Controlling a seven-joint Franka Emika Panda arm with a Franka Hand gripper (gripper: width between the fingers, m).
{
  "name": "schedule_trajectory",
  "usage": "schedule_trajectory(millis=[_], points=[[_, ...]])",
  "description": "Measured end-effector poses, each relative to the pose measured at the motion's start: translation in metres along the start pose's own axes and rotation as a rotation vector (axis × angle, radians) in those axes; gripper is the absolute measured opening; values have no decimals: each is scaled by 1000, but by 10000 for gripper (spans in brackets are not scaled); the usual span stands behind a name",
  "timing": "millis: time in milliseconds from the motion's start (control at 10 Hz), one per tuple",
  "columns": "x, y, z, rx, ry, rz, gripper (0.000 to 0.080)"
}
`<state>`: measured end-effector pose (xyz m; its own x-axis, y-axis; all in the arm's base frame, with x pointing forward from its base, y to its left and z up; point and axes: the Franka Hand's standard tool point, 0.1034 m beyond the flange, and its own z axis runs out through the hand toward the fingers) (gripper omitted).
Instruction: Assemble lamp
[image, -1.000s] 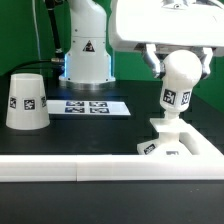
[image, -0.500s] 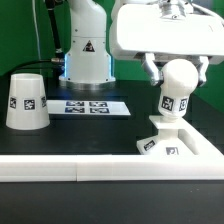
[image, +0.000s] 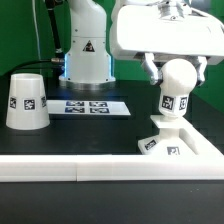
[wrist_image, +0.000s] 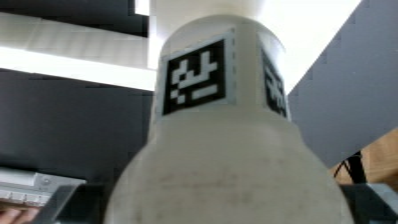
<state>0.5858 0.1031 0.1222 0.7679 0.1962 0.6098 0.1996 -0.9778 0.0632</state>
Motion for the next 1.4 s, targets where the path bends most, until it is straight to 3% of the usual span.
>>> schedule_trajectory(millis=[100, 400, 800, 1100, 1300, 1400], points=[[-2, -1, 2, 11, -39, 2, 641], [-4, -1, 3, 13, -49, 2, 694], [-2, 0, -2, 19, -70, 2, 698], [15, 9, -17, 29, -101, 16, 698], [12, 6, -15, 39, -128, 15, 698], [5, 4, -12, 58, -196, 15, 698]])
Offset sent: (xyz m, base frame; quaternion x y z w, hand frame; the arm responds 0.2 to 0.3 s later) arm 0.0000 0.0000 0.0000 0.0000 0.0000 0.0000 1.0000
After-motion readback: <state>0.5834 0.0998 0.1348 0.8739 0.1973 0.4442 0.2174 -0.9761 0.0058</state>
